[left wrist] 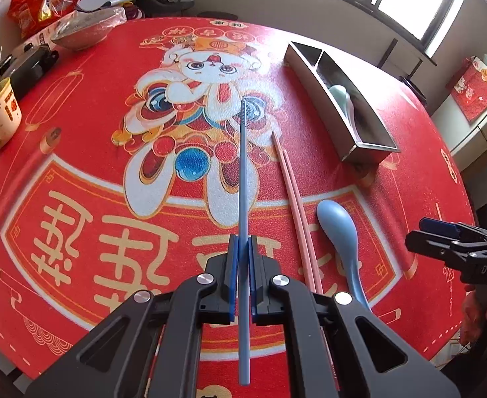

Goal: Organize utensils
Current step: 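Close the right tool on the blue spoon while the left tool holds the chopstick, then lift the blue spoon with the right tool toward the steel tray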

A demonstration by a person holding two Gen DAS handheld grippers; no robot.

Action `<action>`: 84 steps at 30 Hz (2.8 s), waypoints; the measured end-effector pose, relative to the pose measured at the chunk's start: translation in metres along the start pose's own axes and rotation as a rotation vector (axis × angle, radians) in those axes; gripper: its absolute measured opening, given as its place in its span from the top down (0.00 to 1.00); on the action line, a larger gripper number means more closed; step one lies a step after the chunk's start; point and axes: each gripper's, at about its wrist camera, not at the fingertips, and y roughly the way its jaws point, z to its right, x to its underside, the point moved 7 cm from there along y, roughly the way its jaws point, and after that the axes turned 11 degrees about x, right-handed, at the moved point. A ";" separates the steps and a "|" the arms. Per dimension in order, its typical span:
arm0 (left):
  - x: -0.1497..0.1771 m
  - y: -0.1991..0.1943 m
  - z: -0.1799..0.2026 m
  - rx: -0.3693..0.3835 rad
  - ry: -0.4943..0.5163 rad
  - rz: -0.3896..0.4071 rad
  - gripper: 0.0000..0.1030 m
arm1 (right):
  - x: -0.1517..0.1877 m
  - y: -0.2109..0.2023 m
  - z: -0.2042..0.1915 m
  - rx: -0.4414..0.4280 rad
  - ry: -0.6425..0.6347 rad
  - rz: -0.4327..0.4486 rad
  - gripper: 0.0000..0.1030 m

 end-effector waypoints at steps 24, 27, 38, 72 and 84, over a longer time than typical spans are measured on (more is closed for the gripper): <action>0.015 -0.011 -0.040 0.038 -0.078 -0.001 0.95 | 0.012 0.037 -0.083 0.053 -0.315 -0.065 0.76; 0.016 -0.011 -0.043 0.040 -0.089 -0.001 0.95 | 0.012 0.038 -0.088 0.088 -0.363 -0.044 0.76; 0.013 -0.009 -0.035 0.053 -0.075 -0.001 0.95 | 0.017 0.034 -0.087 0.109 -0.424 0.002 0.94; 0.001 0.011 -0.022 0.062 -0.090 -0.014 0.95 | -0.086 -0.023 0.023 -0.018 -0.063 0.162 0.94; 0.012 0.002 -0.047 0.021 -0.164 -0.004 0.95 | -0.178 0.015 0.017 0.064 -0.163 0.159 0.94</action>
